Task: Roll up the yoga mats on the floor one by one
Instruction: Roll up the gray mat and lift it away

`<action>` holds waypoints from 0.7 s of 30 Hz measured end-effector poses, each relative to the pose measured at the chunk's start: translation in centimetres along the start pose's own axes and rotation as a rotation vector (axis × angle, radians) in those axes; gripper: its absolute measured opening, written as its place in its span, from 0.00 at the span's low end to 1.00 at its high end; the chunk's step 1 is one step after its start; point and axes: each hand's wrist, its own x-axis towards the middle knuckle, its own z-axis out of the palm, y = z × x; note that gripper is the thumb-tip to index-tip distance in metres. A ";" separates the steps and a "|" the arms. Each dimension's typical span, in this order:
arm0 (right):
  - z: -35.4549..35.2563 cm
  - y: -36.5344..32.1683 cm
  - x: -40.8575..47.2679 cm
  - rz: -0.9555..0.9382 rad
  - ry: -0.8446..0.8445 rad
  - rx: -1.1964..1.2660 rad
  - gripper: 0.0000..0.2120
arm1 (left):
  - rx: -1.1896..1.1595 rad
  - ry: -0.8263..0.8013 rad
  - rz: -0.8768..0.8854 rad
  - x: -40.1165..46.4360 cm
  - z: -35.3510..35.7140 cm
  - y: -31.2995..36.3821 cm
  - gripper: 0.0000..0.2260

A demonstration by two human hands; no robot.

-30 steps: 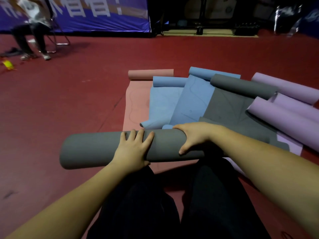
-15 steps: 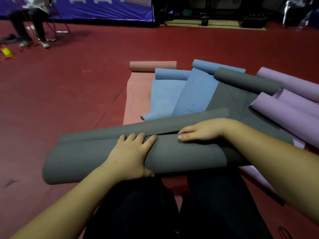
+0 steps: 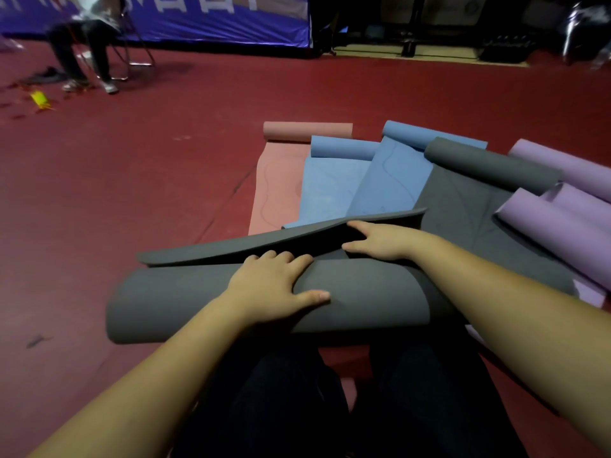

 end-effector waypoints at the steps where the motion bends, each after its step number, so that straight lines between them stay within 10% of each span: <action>1: 0.1 0.0 -0.1 -0.006 0.008 0.000 0.36 | -0.025 -0.032 -0.013 0.7 -0.2 -0.2 0.41; 10: 1.0 0.3 -2.0 -0.098 0.084 -0.098 0.30 | -0.264 -0.343 -0.102 5.8 -2.1 -1.4 0.31; 16: 2.3 0.3 -4.2 -0.164 0.075 -0.368 0.49 | -0.363 -0.396 -0.122 7.2 -1.8 -2.3 0.32; 21: 2.2 0.9 -3.7 -0.206 0.037 -0.435 0.58 | -0.235 -0.147 -0.111 7.0 -0.8 -2.3 0.28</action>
